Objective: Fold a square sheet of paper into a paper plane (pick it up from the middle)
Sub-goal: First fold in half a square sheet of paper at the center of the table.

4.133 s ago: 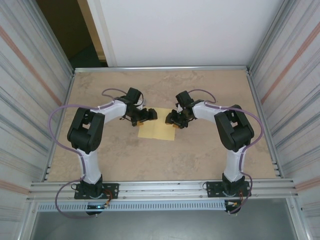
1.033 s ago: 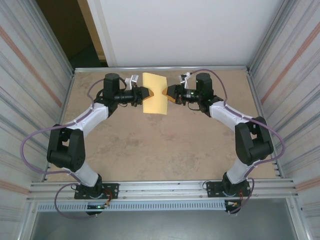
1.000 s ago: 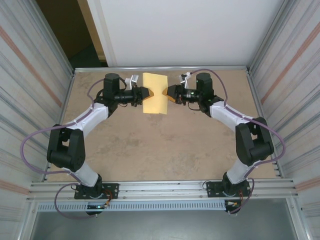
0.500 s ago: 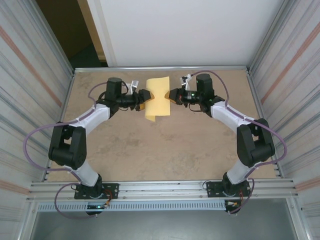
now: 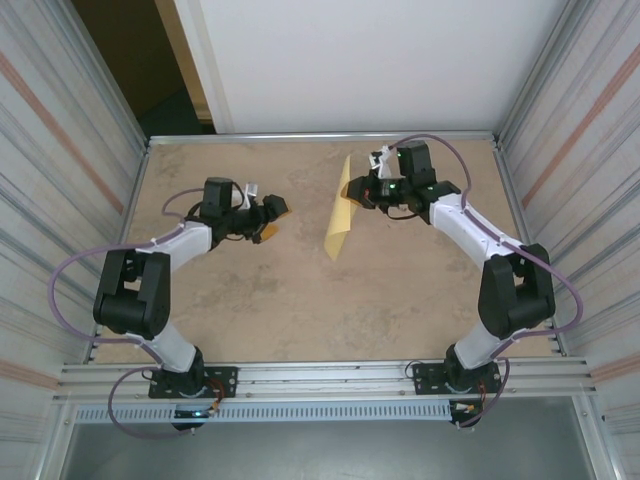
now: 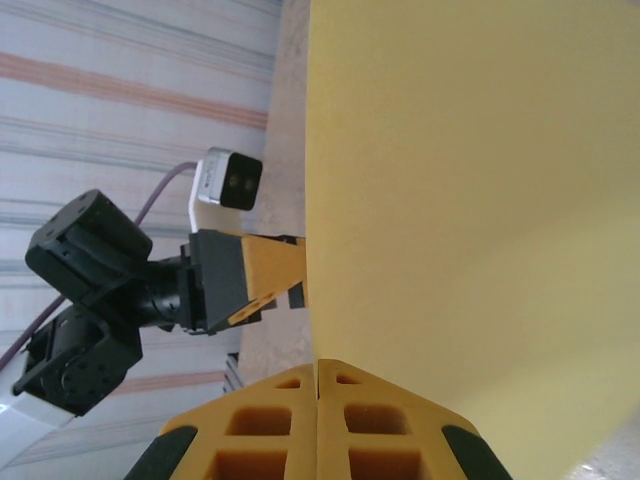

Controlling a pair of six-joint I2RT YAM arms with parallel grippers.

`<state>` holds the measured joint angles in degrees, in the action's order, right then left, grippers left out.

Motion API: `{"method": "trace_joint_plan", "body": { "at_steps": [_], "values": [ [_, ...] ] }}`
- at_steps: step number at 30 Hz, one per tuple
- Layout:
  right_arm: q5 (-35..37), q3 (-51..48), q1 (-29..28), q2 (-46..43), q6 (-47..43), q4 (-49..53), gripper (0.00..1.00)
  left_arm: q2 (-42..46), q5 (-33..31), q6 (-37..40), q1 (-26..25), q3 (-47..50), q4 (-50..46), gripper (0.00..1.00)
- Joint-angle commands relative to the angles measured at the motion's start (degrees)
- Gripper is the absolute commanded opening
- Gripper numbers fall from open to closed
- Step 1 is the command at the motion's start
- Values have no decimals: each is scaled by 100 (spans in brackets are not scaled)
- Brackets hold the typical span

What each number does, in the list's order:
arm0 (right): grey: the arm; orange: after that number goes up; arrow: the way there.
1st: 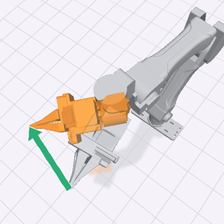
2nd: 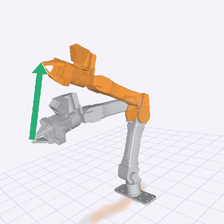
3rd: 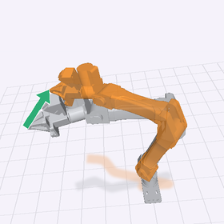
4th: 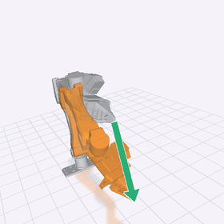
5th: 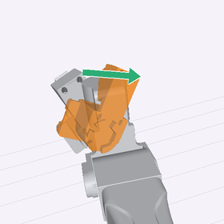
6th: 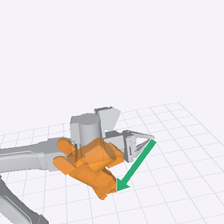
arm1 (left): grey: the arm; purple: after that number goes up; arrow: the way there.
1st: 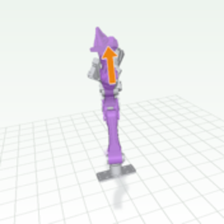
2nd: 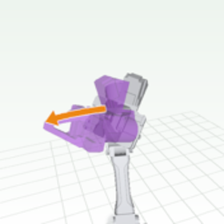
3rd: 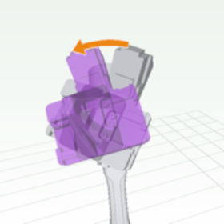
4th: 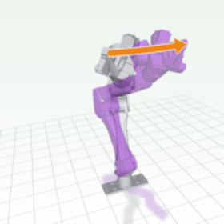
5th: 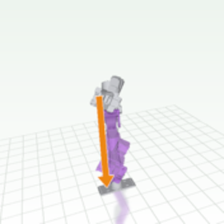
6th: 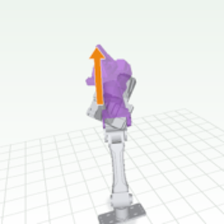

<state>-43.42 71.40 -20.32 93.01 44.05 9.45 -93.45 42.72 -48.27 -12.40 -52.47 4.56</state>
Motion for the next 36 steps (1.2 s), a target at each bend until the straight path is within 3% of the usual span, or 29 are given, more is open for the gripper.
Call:
{"method": "trace_joint_plan", "body": {
  "at_steps": [1, 7, 14, 20, 26, 36],
  "values": [
    [35, 128, -263, 357, 16, -65, 0, 116, -25, -40, -33, 170, 300, 85],
    [-269, -27, -637, 1052, 576, -1089, 0, 60, -71, -133, -98, 352, 441, 87],
    [1, -888, -547, 1228, 672, -1546, 0, -24, -272, -21, -439, 400, 217, 87],
    [209, -1127, -368, 1425, 461, -1379, 0, -320, -565, 192, -902, 132, -291, 83],
    [157, -692, -400, 1790, 58, -921, 0, -458, -1209, 443, -1274, -222, -1027, 79],
    [70, -301, -478, 2234, -87, -735, 0, -974, -1246, 542, -1402, -660, -1200, 71]
  ]
}}
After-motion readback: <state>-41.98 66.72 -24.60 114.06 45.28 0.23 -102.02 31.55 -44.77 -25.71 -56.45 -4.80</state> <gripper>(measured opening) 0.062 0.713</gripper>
